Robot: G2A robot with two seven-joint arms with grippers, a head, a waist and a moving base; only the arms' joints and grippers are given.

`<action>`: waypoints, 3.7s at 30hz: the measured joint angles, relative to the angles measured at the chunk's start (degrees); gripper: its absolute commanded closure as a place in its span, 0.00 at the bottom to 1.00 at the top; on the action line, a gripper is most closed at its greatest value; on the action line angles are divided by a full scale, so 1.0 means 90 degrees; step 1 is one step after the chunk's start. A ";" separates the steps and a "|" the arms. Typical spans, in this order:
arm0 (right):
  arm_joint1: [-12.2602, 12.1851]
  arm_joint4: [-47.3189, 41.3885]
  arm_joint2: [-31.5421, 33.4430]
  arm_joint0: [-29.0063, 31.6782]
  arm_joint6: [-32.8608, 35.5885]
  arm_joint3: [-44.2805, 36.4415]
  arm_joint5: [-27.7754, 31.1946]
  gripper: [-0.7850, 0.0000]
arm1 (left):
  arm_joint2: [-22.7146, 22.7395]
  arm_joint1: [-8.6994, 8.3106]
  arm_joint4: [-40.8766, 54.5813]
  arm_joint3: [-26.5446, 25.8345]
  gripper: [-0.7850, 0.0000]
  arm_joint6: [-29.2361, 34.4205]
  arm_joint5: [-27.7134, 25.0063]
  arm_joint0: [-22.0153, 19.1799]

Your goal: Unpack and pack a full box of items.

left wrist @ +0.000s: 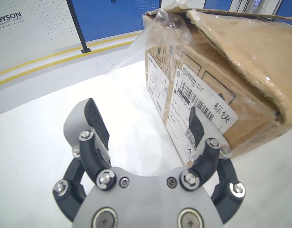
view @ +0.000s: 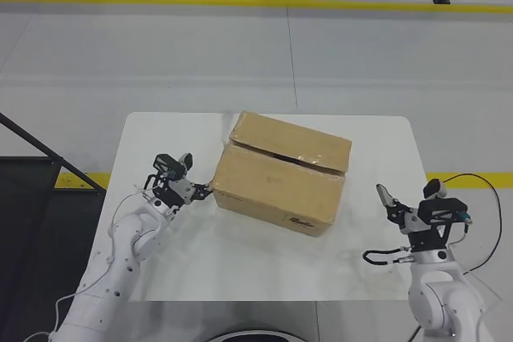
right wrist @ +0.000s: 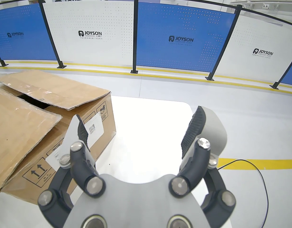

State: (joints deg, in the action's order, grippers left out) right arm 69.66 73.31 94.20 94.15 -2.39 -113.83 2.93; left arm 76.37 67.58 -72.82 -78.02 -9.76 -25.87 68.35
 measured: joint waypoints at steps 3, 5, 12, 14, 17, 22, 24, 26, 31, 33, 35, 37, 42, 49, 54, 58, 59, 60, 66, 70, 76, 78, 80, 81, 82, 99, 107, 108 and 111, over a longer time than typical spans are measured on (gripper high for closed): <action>0.0009 -0.0001 -0.0030 -0.0026 0.0031 0.0006 -0.0036 0.00 | -0.0021 -0.0003 0.0020 -0.0131 0.00 -0.0030 -0.0034 0.0138; 0.0013 0.0000 -0.0046 -0.0041 0.0038 0.0005 -0.0035 0.00 | -0.0035 -0.0005 0.0018 -0.0206 0.00 -0.0033 -0.0063 0.0201; 0.0027 0.0008 -0.0062 -0.0065 0.0020 0.0009 -0.0018 0.00 | -0.0123 -0.0018 -0.0118 -0.0499 0.00 -0.0038 -0.0214 0.0381; 0.0030 0.0002 -0.0059 -0.0066 0.0013 0.0017 -0.0013 0.00 | -0.0145 -0.0024 -0.0190 -0.0577 0.00 -0.0032 -0.0258 0.0421; 0.0035 -0.0018 -0.0048 -0.0065 0.0013 0.0028 -0.0009 0.00 | -0.0171 -0.0034 -0.0292 -0.0722 0.00 -0.0028 -0.0312 0.0496; 0.0044 -0.0033 -0.0031 -0.0051 -0.0007 0.0033 0.0001 0.00 | -0.0173 -0.0060 -0.0491 -0.0896 0.00 0.0072 -0.0367 0.0604; 0.0047 -0.0039 -0.0023 -0.0039 -0.0015 0.0034 -0.0003 0.00 | -0.0113 -0.0068 -0.0528 -0.0906 0.00 0.0088 -0.0231 0.0636; 0.0050 -0.0038 -0.0016 -0.0024 -0.0024 0.0032 0.0000 0.00 | -0.0030 -0.0065 -0.0459 -0.0848 0.00 0.0099 -0.0006 0.0634; 0.0055 -0.0062 0.0049 0.0029 -0.0047 0.0021 0.0015 0.00 | 0.0079 -0.0003 0.0023 -0.0330 0.00 0.0535 0.0709 0.0215; 0.0055 -0.0068 0.0094 0.0046 -0.0048 0.0023 0.0026 0.00 | -0.0022 0.0037 -0.0073 -0.0021 0.00 0.0673 0.1015 -0.0118; 0.0055 -0.0078 0.0138 0.0070 -0.0049 0.0014 0.0032 0.00 | -0.0169 0.0084 -0.0197 0.0277 0.00 0.0665 0.1253 -0.0411; 0.0055 -0.0092 0.0198 0.0101 -0.0049 0.0007 0.0036 0.00 | -0.0392 0.0146 -0.0362 0.0623 0.00 0.0572 0.1449 -0.0741; 0.0057 -0.0153 0.0337 0.0159 -0.0048 0.0025 0.0041 0.00 | -0.0995 0.0318 -0.0832 0.1311 0.00 0.0301 0.1928 -0.1393; 0.0063 -0.0213 0.0436 0.0176 -0.0044 0.0059 0.0061 0.00 | -0.1650 0.0587 -0.1076 0.2019 0.00 -0.0168 0.2594 -0.2001; 0.0065 -0.0228 0.0496 0.0171 -0.0030 0.0080 0.0096 0.00 | -0.1780 0.0716 -0.0947 0.2381 0.00 -0.0523 0.2860 -0.2250; 0.0070 -0.0227 0.0474 0.0129 0.0000 0.0089 0.0121 0.00 | -0.1672 0.0740 -0.0821 0.2484 0.00 -0.0814 0.3012 -0.2245; 0.0071 -0.0217 0.0458 0.0114 0.0012 0.0087 0.0129 0.00 | -0.1629 0.0736 -0.0792 0.2485 0.00 -0.0864 0.3011 -0.2224; 0.0073 -0.0202 0.0436 0.0090 0.0029 0.0085 0.0141 0.00 | -0.1562 0.0724 -0.0770 0.2472 0.00 -0.0922 0.3004 -0.2190; 0.0077 -0.0142 0.0335 -0.0050 0.0103 0.0102 0.0208 0.00 | -0.1098 0.0616 -0.0690 0.2141 0.00 -0.1144 0.3039 -0.1848; 0.0081 -0.0119 0.0298 -0.0102 0.0123 0.0104 0.0235 0.00 | -0.0736 0.0522 -0.0675 0.1747 0.00 -0.1174 0.3042 -0.1482; 0.0084 -0.0094 0.0257 -0.0167 0.0151 0.0110 0.0293 0.00 | -0.0236 0.0406 -0.0591 0.1049 0.00 -0.1070 0.2989 -0.0820; 0.0085 -0.0075 0.0241 -0.0183 0.0155 0.0111 0.0314 0.00 | -0.0123 0.0383 -0.0564 0.0808 0.00 -0.1035 0.2988 -0.0581; 0.0085 -0.0066 0.0231 -0.0193 0.0162 0.0111 0.0328 0.00 | -0.0046 0.0369 -0.0538 0.0611 0.00 -0.1007 0.2993 -0.0384; 0.0086 -0.0062 0.0228 -0.0197 0.0164 0.0110 0.0335 0.00 | -0.0004 0.0363 -0.0508 0.0492 0.00 -0.0975 0.2995 -0.0260; 0.0086 -0.0057 0.0228 -0.0199 0.0165 0.0110 0.0343 0.00 | 0.0023 0.0360 -0.0477 0.0410 0.00 -0.0944 0.2995 -0.0174; 0.0097 -0.0076 0.0237 -0.0143 0.0115 0.0137 0.0400 0.00 | 0.0013 0.0392 -0.0437 0.0318 0.00 -0.0502 0.2814 0.0264; 0.0099 -0.0125 0.0327 -0.0053 0.0043 0.0118 0.0415 0.00 | 0.0026 0.0413 -0.0426 0.0653 0.00 -0.0357 0.2694 0.0002; 0.0100 -0.0131 0.0335 -0.0041 0.0035 0.0117 0.0419 0.00 | 0.0029 0.0414 -0.0423 0.0666 0.00 -0.0366 0.2672 0.0010; 0.0102 -0.0131 0.0335 -0.0032 0.0030 0.0111 0.0424 0.00 | 0.0028 0.0417 -0.0439 0.0675 0.00 -0.0386 0.2628 0.0053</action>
State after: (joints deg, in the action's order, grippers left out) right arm 70.58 72.13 97.21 93.86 -2.12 -112.84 6.74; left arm 76.63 71.33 -76.77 -71.95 -13.24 -2.22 68.83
